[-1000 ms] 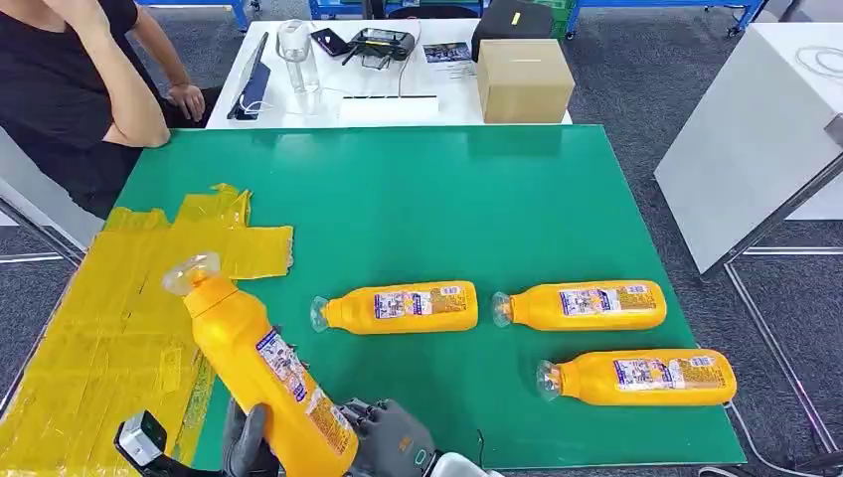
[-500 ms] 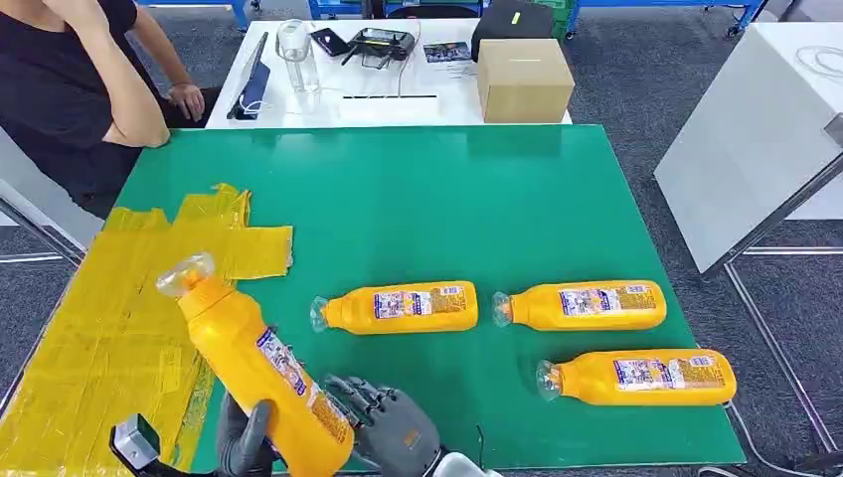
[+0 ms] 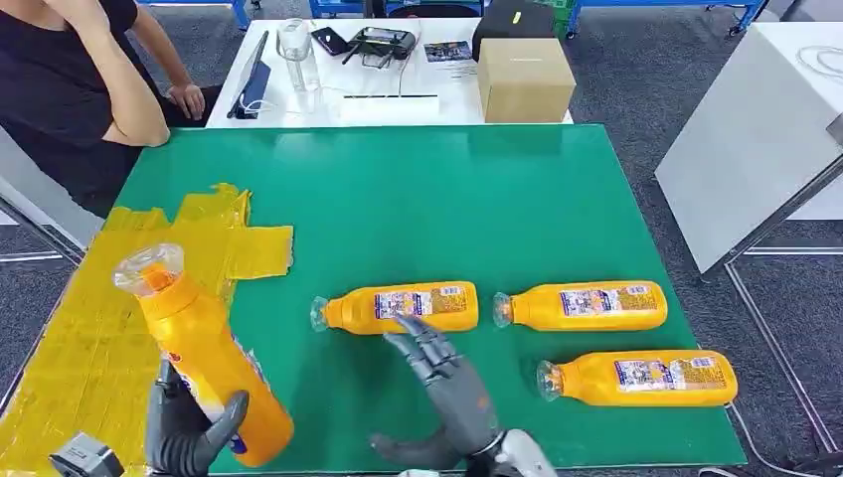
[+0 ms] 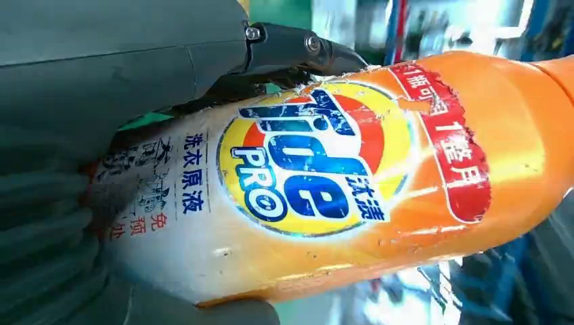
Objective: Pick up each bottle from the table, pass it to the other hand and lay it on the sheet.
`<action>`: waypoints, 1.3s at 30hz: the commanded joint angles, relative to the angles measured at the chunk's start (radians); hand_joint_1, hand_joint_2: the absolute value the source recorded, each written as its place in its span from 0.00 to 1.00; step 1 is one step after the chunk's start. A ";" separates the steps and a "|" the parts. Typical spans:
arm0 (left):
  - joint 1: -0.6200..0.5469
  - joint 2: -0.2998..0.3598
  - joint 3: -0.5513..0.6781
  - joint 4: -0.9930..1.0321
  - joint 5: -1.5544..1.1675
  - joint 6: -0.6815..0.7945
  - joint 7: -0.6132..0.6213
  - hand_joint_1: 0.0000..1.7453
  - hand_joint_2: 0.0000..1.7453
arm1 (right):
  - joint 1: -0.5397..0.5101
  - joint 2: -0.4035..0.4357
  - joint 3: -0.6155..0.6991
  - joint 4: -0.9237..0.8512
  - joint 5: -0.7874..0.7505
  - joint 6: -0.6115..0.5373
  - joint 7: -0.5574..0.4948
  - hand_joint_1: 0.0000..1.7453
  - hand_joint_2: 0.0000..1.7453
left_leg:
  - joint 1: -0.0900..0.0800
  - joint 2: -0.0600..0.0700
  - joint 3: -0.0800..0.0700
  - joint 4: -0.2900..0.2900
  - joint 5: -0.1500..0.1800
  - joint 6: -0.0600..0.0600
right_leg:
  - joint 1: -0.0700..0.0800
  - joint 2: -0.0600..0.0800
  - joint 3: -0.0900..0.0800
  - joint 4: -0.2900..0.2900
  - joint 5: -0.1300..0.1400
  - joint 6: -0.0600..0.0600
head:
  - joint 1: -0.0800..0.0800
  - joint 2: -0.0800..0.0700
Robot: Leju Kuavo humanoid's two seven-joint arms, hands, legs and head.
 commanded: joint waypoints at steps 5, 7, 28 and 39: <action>-0.167 0.246 0.213 0.141 -0.761 0.506 0.120 1.00 1.00 | 0.051 -0.004 -0.296 -0.185 -0.088 0.082 -0.114 0.00 1.00 | 0.003 0.000 0.005 -0.002 0.000 -0.002 | 0.003 -0.003 0.006 -0.003 0.000 -0.003 | -0.001 0.000; -0.158 0.290 0.238 0.219 -0.962 0.595 0.140 1.00 1.00 | 0.020 -0.015 -0.296 -0.163 -0.115 0.105 -0.126 0.00 1.00 | 0.002 0.002 0.006 -0.004 0.001 -0.002 | 0.002 0.000 0.006 -0.004 0.001 -0.002 | 0.000 0.000; -0.091 0.527 -0.047 0.530 -1.445 0.710 0.239 1.00 1.00 | -0.137 -0.046 -0.228 -0.041 -0.170 0.142 -0.118 0.00 1.00 | 0.002 0.005 0.006 -0.002 0.000 -0.002 | 0.002 0.001 0.006 -0.002 0.000 -0.002 | 0.000 0.000; -0.155 0.951 -0.774 0.419 -1.460 0.709 0.799 1.00 1.00 | -0.147 -0.050 -0.210 -0.020 -0.177 0.152 -0.115 0.00 1.00 | 0.003 0.001 0.007 -0.002 0.001 -0.003 | 0.003 -0.001 -0.001 -0.002 0.000 -0.003 | -0.001 0.000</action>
